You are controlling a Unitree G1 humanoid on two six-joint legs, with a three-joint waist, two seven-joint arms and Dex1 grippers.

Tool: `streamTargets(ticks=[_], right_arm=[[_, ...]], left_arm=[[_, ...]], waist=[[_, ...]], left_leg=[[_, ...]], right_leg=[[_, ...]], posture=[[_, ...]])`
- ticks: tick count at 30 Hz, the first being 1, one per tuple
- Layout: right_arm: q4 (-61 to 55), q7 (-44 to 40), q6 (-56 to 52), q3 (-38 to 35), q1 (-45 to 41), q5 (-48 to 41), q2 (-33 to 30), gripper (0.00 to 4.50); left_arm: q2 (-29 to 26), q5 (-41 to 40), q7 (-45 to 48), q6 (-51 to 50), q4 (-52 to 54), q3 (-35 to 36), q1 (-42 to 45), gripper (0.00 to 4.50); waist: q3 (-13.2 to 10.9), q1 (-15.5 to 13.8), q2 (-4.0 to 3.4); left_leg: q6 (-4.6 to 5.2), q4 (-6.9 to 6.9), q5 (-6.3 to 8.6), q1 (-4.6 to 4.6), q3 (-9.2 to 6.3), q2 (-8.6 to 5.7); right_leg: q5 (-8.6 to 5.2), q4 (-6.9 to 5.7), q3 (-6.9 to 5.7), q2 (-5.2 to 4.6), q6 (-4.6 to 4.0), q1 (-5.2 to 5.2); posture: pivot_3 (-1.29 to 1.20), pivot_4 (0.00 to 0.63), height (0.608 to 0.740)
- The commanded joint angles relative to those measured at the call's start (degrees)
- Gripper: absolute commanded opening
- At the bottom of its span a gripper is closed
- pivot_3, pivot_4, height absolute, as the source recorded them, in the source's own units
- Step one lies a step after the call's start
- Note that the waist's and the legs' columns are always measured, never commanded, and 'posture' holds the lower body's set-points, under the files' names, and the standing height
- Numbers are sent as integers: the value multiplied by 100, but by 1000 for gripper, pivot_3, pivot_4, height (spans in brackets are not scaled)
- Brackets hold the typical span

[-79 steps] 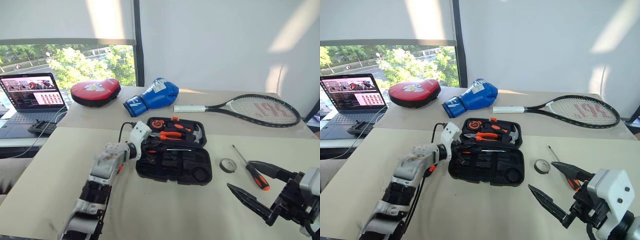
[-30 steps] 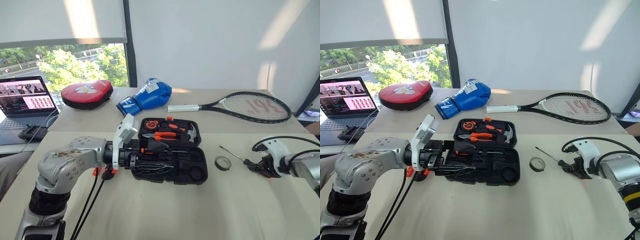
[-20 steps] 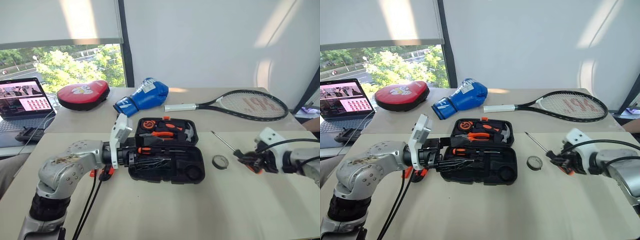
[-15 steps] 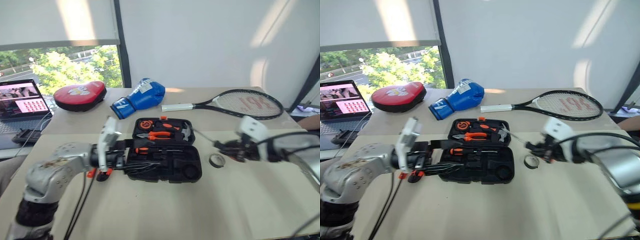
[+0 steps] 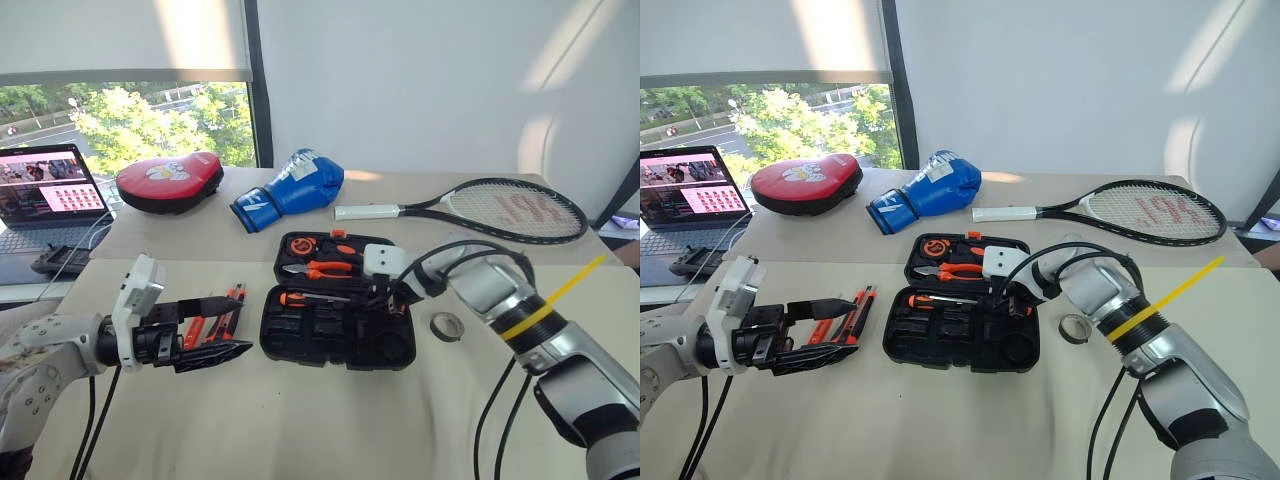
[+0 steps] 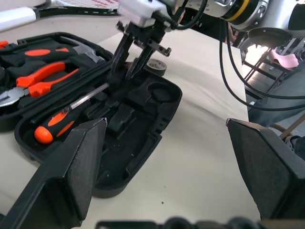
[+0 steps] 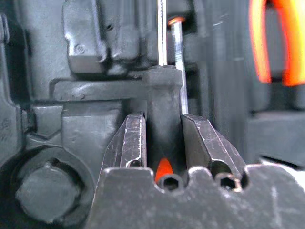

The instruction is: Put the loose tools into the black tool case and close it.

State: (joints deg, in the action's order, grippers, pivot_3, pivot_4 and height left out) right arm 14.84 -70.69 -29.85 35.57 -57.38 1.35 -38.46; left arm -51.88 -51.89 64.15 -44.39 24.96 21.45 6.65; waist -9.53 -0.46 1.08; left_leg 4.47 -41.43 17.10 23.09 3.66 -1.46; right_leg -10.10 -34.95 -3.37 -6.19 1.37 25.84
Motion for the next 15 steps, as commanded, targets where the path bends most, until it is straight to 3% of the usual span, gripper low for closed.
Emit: streamTargets(ticks=[1, 10, 12, 15], right_arm=[[-120, -210, 15, -145, 24, 112, -35, 819], [-49, -319, 54, -91, 142, 332, 75, 810], [26, -303, 206, -116, 156, 373, 116, 1828], [-99, -375, 368, -321, 196, 269, 104, 2733]], left_arm=[[-73, -76, -26, 139, 190, 188, -21, 4304], [-37, 26, -86, 268, 209, 45, 11, 4304], [-41, 20, -102, 275, 218, 37, 9, 4304], [-47, 31, -121, 308, 200, 19, -14, 4304]], waist=[[0, 19, 0], [0, 25, 0], [0, 27, 0], [1, 38, 1]], left_leg=[[-1, 0, -1, 2, 1, -1], [-20, 2, -12, -2, -5, 1], [-21, 2, -13, -4, -5, 1], [-21, 3, -13, -6, -5, 1]], right_leg=[[0, -1, 0, 0, 0, 5], [0, -2, -6, 0, 0, 12], [0, -3, -5, 0, 0, 12], [0, -4, -5, 0, -1, 11]], posture=[[0, 150, 740], [0, 150, 740], [0, 150, 740], [0, 150, 740]])
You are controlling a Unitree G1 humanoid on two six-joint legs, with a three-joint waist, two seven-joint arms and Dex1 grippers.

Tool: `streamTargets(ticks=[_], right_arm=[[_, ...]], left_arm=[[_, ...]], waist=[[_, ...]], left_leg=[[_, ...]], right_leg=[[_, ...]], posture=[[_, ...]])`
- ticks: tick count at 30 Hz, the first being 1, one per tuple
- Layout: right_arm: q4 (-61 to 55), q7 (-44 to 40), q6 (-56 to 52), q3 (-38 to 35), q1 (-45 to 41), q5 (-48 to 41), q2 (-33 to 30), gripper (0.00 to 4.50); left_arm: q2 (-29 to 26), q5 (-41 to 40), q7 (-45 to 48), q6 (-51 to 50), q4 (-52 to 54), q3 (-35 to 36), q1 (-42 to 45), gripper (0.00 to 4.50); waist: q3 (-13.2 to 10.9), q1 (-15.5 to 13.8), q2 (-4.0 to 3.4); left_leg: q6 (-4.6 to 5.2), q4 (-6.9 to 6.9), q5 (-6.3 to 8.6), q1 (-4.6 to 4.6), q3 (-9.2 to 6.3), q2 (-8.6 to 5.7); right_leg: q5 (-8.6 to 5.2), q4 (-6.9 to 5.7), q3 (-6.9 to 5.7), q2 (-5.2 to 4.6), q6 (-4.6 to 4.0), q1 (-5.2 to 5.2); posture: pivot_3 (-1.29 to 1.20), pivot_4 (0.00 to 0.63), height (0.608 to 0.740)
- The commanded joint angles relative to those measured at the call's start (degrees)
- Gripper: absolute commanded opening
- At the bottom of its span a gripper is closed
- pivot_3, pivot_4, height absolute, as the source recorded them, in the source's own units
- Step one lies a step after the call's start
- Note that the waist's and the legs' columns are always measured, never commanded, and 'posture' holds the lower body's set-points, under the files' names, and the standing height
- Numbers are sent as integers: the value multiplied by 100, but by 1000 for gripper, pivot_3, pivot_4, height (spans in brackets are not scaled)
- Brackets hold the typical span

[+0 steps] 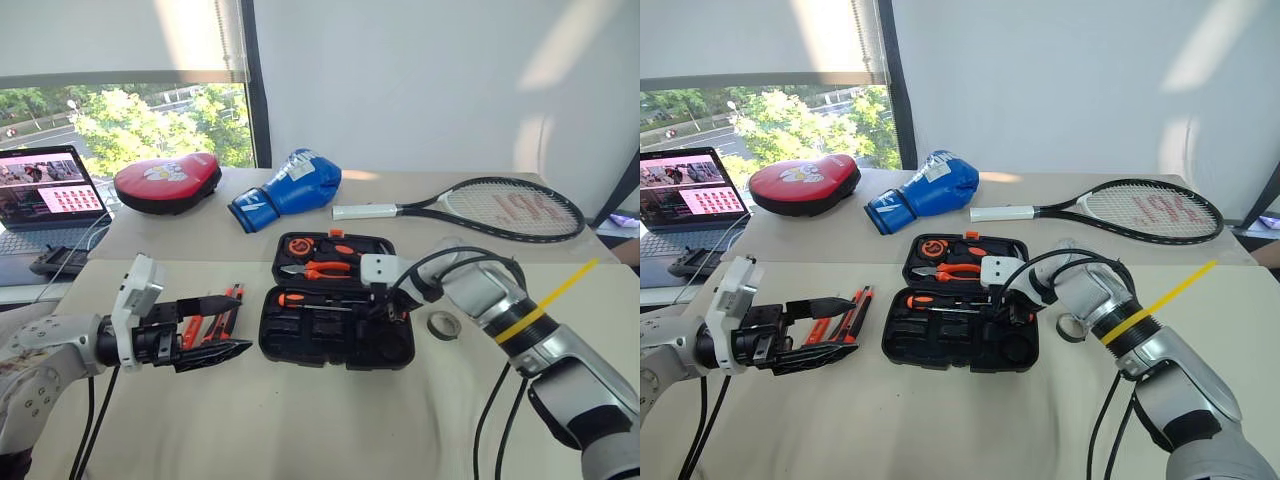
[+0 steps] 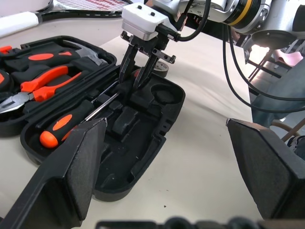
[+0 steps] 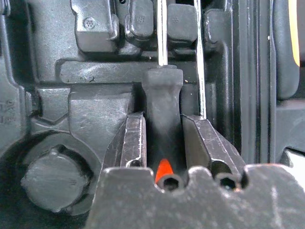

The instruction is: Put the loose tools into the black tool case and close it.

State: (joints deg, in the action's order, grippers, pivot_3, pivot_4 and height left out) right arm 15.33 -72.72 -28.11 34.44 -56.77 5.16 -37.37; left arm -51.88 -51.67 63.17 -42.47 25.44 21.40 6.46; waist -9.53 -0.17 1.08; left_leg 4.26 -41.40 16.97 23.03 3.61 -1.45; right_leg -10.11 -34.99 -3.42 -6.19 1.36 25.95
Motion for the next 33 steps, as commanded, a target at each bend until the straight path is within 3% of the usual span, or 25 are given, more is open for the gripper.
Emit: streamTargets(ticks=[1, 5, 8, 12, 16, 17, 22, 26, 29, 33], right_arm=[[-300, -272, 168, -366, 153, -263, -23, 2733], [-840, -534, 111, -1003, 348, -806, -107, 2733], [-1473, -231, -300, -1783, 762, -1445, -22, 2733], [-2434, 836, -981, -2563, 1456, -1744, 242, 1701], [-3335, 2698, -1517, -3025, 2323, -1423, 1064, 332], [-3427, 3043, -1575, -3026, 2457, -1311, 1238, 51], [-3481, 4397, -1411, -2397, 3336, -520, 1838, 51], [-3012, 4321, -1234, -1509, 3610, -69, 1619, 51], [-2608, 3864, -875, -852, 3525, 234, 1206, 51], [-2579, 3683, -512, -901, 3341, 292, 980, 51]], left_arm=[[-47, 8, -30, 118, 149, 24, -4, 4304], [-20, 42, -58, 154, 121, -35, 15, 4304], [11, 54, -96, 181, 99, -90, 51, 4304], [-2, 45, -54, 219, 110, -79, 4, 4304], [-11, 121, -21, 301, 37, -117, 6, 4304], [-12, 133, -15, 313, 16, -127, 16, 4304], [-12, 182, -1, 374, -59, -188, 39, 4304], [-12, 230, 26, 423, -97, -202, 23, 4304], [13, 271, -12, 463, -53, -111, -147, 4304], [83, 439, -201, 618, -103, -11, -316, 4304]], waist=[[1, 26, 2], [1, 72, 1], [1, 79, 1], [1, 66, 2], [4, 67, 5], [4, 69, 4], [6, 82, 6], [10, 100, 8], [12, 104, 9], [19, 89, 21]], left_leg=[[0, 1, 0, -3, 0, 1], [-4, 7, -2, -5, 1, 3], [-6, 13, -3, -4, 0, 5], [-6, 11, -3, -5, 0, 5], [-10, 18, -5, -8, 0, 5], [-14, 20, -7, -12, 2, 6], [-34, 42, -21, -21, 8, 2], [-42, 46, -29, -39, 14, 2], [-40, 61, -27, -117, 14, 13], [-35, 72, -8, -195, 13, 28]], right_leg=[[0, 0, 0, 0, 0, -2], [0, -2, 0, 1, -1, 0], [0, -3, -1, 1, -1, 2], [1, -4, 0, -4, -2, 0], [2, -9, 2, -5, -5, 5], [4, -15, 3, -5, -9, 6], [13, -18, 11, 4, -24, 12], [10, -30, 23, 11, -31, 6], [4, -7, 24, 25, -35, -80], [-29, -1, 25, 30, -18, -149]], posture=[[0, 150, 740], [0, 150, 740], [0, 150, 740], [0, 150, 740], [0, 150, 740], [0, 150, 740], [0, 150, 740], [0, 150, 740], [0, 150, 740], [0, 150, 740]])
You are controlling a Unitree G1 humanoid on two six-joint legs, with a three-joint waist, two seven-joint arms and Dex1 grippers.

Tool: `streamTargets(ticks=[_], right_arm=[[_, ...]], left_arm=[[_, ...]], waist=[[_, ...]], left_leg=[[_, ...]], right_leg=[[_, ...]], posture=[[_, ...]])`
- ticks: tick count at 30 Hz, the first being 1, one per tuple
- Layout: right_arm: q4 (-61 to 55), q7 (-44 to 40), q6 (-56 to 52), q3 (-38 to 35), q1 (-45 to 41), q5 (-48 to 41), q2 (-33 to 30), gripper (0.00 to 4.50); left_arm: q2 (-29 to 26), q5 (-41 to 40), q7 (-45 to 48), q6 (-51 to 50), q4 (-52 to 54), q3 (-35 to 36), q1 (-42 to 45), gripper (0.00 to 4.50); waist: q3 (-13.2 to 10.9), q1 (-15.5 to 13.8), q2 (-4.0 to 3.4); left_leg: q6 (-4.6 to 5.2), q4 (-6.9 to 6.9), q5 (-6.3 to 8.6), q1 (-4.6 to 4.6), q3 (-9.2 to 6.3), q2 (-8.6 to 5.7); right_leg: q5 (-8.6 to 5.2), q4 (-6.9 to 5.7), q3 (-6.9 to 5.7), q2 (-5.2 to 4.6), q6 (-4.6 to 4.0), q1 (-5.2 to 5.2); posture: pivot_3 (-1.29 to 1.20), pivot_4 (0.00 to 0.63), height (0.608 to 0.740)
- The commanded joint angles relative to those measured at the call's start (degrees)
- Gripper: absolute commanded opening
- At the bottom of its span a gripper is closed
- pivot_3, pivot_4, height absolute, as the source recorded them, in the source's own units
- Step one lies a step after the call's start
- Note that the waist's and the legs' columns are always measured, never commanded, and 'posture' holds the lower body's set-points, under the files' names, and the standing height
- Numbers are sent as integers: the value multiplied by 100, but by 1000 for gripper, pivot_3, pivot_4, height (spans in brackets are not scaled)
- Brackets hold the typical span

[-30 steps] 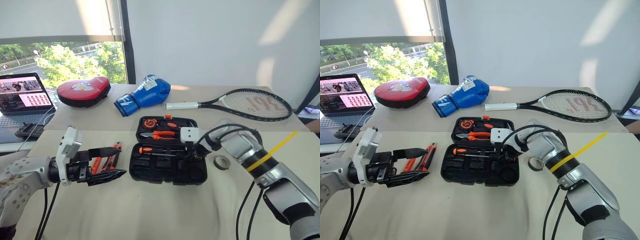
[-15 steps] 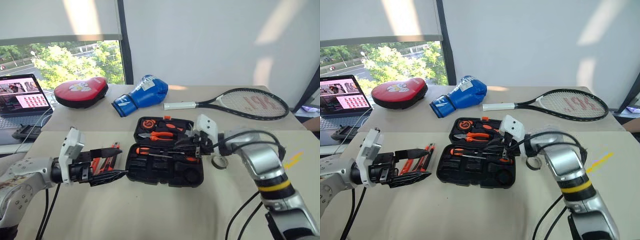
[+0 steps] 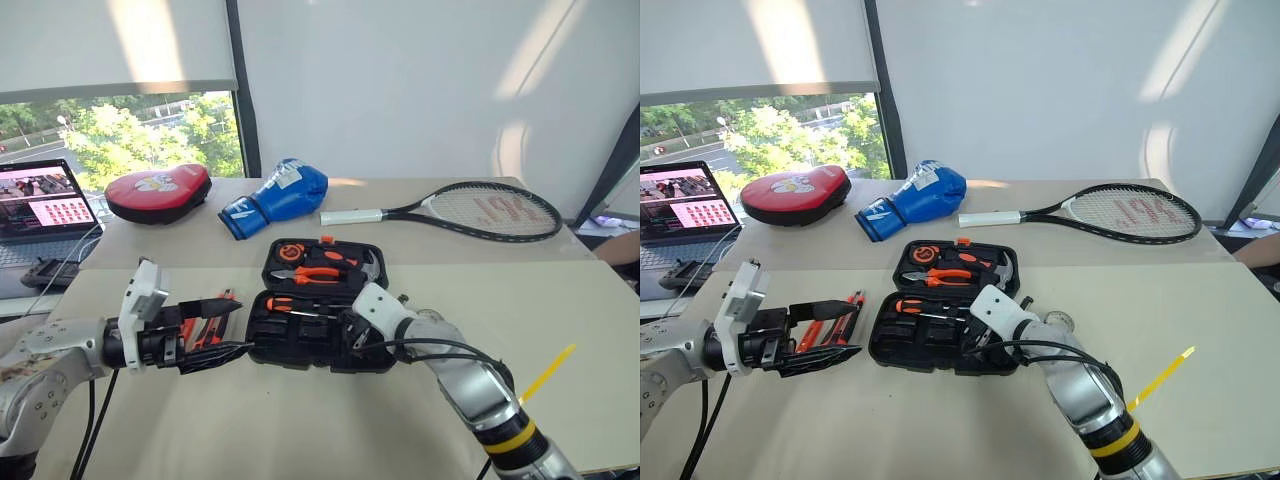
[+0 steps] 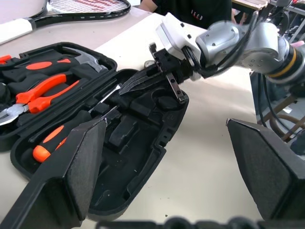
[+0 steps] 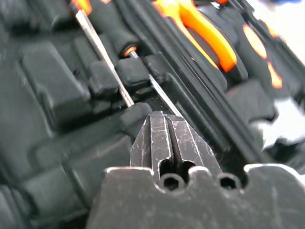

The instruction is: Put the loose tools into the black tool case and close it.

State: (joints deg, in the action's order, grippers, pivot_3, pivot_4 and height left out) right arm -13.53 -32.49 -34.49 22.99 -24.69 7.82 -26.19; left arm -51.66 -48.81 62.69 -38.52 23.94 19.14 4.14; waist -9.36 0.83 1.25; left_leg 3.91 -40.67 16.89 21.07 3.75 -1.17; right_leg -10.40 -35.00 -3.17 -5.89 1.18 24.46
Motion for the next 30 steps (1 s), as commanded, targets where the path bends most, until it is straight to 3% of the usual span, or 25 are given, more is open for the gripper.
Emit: streamTargets(ticks=[1, 4, 6, 9, 15, 18, 20, 23, 26, 30], right_arm=[[222, -365, 116, 110, 114, -64, -130, 51], [-840, -852, 392, -1268, 240, -1538, 78, 51], [-1219, -1084, -43, -1785, 220, -2192, 78, 51], [-1930, -1492, -279, -2317, 302, -3036, -254, 699], [-3070, -2118, -1190, -3537, 787, -5153, -1257, 2788], [-3323, -2002, -1332, -3914, 1014, -5787, -1558, 3640], [-3448, -1889, -1352, -4078, 1184, -6033, -1731, 4465], [-3554, -1712, -1287, -4169, 1414, -6094, -1906, 4465], [-3607, -1475, -1237, -4211, 1504, -6177, -1993, 4500], [-3687, -1301, -1190, -4238, 1654, -6271, -2120, 4500]], left_arm=[[84, 154, -280, 170, 5, 252, -107, 4304], [363, 474, -1122, 130, -154, 428, -224, 4304], [460, 497, -1406, 43, -220, 506, -204, 4304], [397, 462, -1855, -477, -486, 534, -115, 4304], [212, 1170, -2833, -1247, -844, 129, 18, 4304], [216, 1392, -3208, -1609, -1007, -21, 163, 4304], [239, 1467, -3346, -1831, -1027, -154, 244, 4304], [434, 1602, -3658, -2074, -1103, -316, 394, 4304], [609, 1769, -3776, -2079, -1093, -547, 421, 3579], [801, 1913, -3762, -1909, -1084, -653, 355, 2114]], waist=[[4, -24, 7], [3, -52, 6], [-6, -69, -5], [-5, -70, -3], [-7, -137, -5], [-7, -157, -3], [-8, -158, -2], [-7, -160, -1], [-7, -177, -2], [-4, -227, -5]], left_leg=[[-2, 0, 4, -3, -7, 3], [-6, 0, 4, 2, -19, 4], [-6, 0, 7, 18, -22, 3], [-6, -3, 6, 64, -22, 2], [0, -2, 10, 85, -30, 3], [9, -3, 15, 88, -31, 0], [11, -4, 17, 88, -31, 1], [9, -4, 17, 90, -31, 2], [6, -4, 15, 89, -31, 2], [1, -4, 18, 86, -31, 1]], right_leg=[[-7, -2, -4, 0, 1, -7], [8, 0, -11, -3, -26, -6], [10, -1, -9, -8, -27, 12], [14, -7, -7, -11, -30, 56], [13, -1, -29, -15, -30, 68], [14, 1, -31, -33, -29, 67], [14, 1, -30, -53, -29, 66], [14, -1, -30, -59, -29, 68], [14, -2, -29, -64, -29, 68], [14, -2, -25, -71, -29, 65]], posture=[[0, 150, 740], [0, 150, 740], [0, 150, 740], [0, 150, 740], [0, 150, 740], [0, 150, 740], [0, 150, 740], [0, 150, 740], [0, 150, 740], [0, 150, 740]])
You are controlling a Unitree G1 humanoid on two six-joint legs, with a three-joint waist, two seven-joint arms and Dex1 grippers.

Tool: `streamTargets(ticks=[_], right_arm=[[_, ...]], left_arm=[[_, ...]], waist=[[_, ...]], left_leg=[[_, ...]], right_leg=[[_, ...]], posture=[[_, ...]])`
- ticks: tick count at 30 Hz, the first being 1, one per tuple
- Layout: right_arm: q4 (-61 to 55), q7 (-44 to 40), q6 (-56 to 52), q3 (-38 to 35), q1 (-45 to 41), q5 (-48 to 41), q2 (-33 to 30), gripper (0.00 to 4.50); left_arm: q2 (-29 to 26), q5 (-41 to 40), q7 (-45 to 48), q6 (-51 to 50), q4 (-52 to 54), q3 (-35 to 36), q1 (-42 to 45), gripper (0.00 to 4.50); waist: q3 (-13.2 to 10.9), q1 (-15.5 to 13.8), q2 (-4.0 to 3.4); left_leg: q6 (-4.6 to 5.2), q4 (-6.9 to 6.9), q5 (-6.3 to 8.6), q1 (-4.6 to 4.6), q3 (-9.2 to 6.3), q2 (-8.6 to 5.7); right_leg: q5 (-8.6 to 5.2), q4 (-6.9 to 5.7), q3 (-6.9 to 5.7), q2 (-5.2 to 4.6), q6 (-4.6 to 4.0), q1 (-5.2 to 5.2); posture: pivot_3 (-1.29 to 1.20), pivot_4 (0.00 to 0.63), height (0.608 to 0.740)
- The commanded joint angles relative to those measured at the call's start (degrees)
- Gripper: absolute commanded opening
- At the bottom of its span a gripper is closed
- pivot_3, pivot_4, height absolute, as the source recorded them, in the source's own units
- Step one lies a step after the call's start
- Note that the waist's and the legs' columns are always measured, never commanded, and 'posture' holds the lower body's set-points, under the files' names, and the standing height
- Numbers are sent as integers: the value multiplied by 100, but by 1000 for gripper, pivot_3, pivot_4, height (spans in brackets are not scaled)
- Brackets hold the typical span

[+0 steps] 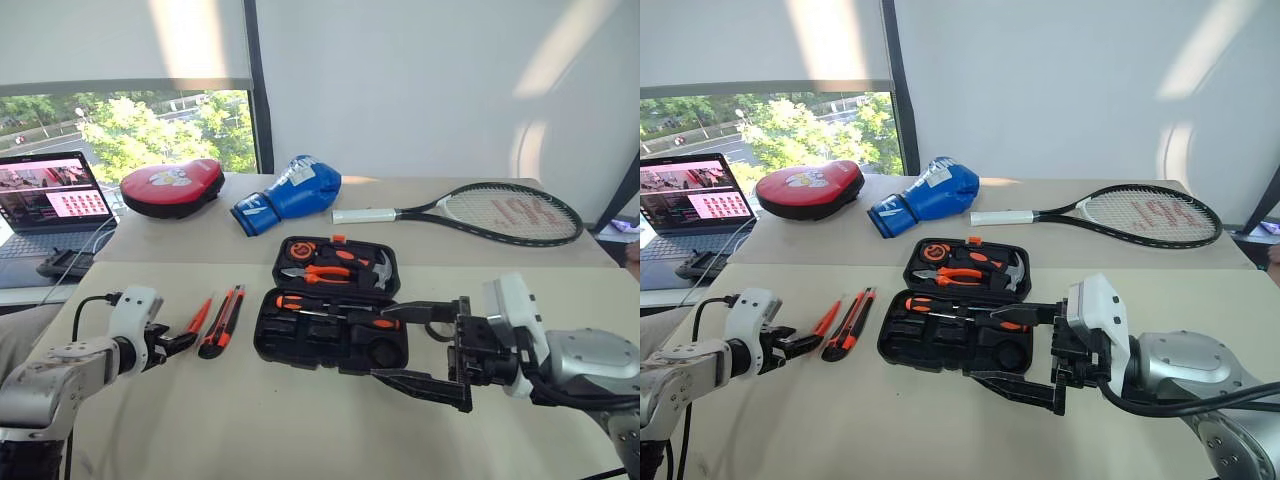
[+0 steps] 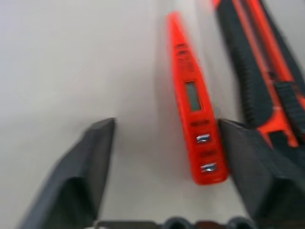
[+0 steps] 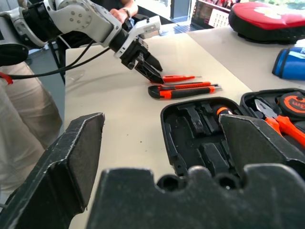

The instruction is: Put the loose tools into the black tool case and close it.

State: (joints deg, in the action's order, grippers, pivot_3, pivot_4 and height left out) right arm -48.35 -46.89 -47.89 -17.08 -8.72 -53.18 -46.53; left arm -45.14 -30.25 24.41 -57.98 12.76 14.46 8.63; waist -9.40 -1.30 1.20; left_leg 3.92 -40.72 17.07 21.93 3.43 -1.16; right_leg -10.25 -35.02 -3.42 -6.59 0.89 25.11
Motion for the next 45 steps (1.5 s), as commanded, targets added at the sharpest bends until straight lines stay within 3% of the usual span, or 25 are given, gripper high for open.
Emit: streamTargets(ticks=[1, 5, 8, 12, 15, 18, 22, 26, 33, 45], right_arm=[[-230, 191, 169, -243, 95, -180, -105, 4500], [-362, 413, 319, -259, 251, -66, -101, 4500], [-500, 531, 434, -467, 589, -12, -118, 4500], [-717, 605, 501, -915, 1223, -51, -163, 4500], [-902, 676, 490, -1375, 1708, -172, -193, 4500], [-1098, 657, 518, -2005, 2345, -249, -212, 4500], [-1165, 669, 712, -2439, 2917, -435, -318, 4500], [-1165, 806, 1094, -2760, 3512, -611, -447, 4500], [-1165, 1071, 1831, -2814, 4344, -718, -662, 4500], [-1165, 1263, 2353, -2773, 4829, -618, -805, 4500]], left_arm=[[188, 72, 111, 133, 28, -164, -139, 1742], [325, -496, 880, 660, 182, 464, -128, 490], [-194, -1074, 2147, 789, 119, 519, 602, 478], [-636, -276, 3640, 1759, -182, -1108, 1754, 478], [-295, 492, 4357, 2548, -737, -2314, 2642, 478], [213, 1439, 4885, 3363, -1802, -3390, 3490, 478], [631, 2163, 5166, 4198, -2948, -3940, 4044, 478], [950, 2626, 5249, 4764, -3665, -4120, 4363, 478], [816, 2815, 5703, 5165, -4110, -3939, 4420, 478], [809, 3171, 5746, 5718, -4519, -3787, 4388, 478]], waist=[[0, -24, 0], [1, -44, -1], [-8, -99, 21], [-3, -171, 26], [18, -131, -19], [9, -157, 6], [3, -68, 17], [2, -73, 17], [0, -82, 21], [0, -86, 20]], left_leg=[[-2, 0, 1, 0, 0, 0], [-2, 0, 3, 4, 0, 1], [0, -6, 1, 20, 0, 3], [-14, -24, -10, 40, -14, -5], [36, -21, 5, 11, 14, -17], [56, -35, 1, 22, 16, -29], [74, -53, 9, 39, 17, -27], [118, -58, 35, 39, 15, -21], [132, -77, 43, 43, 12, -14], [134, -93, 45, 43, 10, -7]], right_leg=[[0, 1, 0, -2, 0, 0], [0, 4, 28, -8, 0, 3], [0, 2, 30, -5, 0, 17], [5, 3, -37, 33, -11, 12], [1, 15, -1, 15, -3, -15], [-4, 14, -12, 28, 12, -23], [-1, 10, -7, 36, 17, -9], [-2, 7, -4, 37, 23, -7], [0, 7, -2, 25, 33, -9], [1, 5, -1, 24, 40, -16]], posture=[[0, 150, 740], [0, 150, 740], [0, 150, 740], [0, 150, 740], [0, 150, 740], [0, 150, 740], [0, 150, 740], [0, 150, 740], [0, 150, 740], [0, 150, 740]])
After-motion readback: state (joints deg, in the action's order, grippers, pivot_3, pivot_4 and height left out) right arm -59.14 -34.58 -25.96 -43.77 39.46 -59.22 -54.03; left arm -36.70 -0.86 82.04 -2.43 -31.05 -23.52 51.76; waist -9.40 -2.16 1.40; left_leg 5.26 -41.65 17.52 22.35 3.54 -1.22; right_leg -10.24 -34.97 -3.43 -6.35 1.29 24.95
